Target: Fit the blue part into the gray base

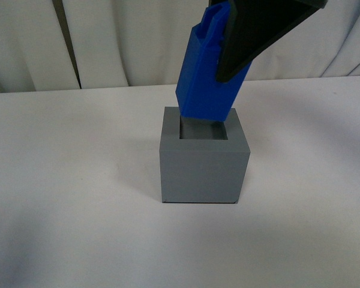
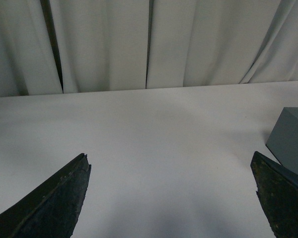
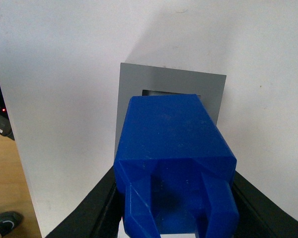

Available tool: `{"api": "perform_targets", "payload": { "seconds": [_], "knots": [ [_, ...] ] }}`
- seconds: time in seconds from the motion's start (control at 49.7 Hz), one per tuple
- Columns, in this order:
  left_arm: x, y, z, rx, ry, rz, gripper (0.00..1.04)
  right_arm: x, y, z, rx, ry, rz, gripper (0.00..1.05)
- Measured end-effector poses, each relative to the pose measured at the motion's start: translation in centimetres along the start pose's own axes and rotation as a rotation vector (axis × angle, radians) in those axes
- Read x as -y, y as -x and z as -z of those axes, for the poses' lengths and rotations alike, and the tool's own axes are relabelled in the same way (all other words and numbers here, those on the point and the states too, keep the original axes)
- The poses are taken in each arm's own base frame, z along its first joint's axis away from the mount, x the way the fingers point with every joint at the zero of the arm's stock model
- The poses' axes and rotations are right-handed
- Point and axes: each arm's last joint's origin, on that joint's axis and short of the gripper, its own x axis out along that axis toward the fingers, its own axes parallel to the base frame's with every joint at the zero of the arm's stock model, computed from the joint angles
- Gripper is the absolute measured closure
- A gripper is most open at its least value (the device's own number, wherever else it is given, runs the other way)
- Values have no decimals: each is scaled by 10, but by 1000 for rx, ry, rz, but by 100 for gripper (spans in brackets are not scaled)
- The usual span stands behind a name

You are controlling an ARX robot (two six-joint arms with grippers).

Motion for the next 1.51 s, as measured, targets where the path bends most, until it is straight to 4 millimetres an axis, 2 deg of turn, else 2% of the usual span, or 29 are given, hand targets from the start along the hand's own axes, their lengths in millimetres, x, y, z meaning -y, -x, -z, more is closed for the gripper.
{"api": "perform_targets", "payload": {
  "seconds": [0.282,0.463,0.543,0.805,1.247,1.388,1.509],
  "knots": [
    [0,0,0,-1,0,0,6,1,0,1,-16,-6,6,57],
    [0,0,0,-1,0,0,6,23,-3,-2,-33,-54,91,57],
    [0,0,0,-1,0,-2,6,28,-10,-2,-29,-77,104,57],
    [0,0,0,-1,0,0,6,20,-17,-4,-7,-83,21,57],
    [0,0,0,-1,0,0,6,20,-18,-4,-26,-81,23,57],
    [0,0,0,-1,0,0,6,10,-30,-3,-62,-62,-28,57],
    [0,0,0,-1,0,0,6,8,-32,-4,-67,-52,-21,57]
  ]
}}
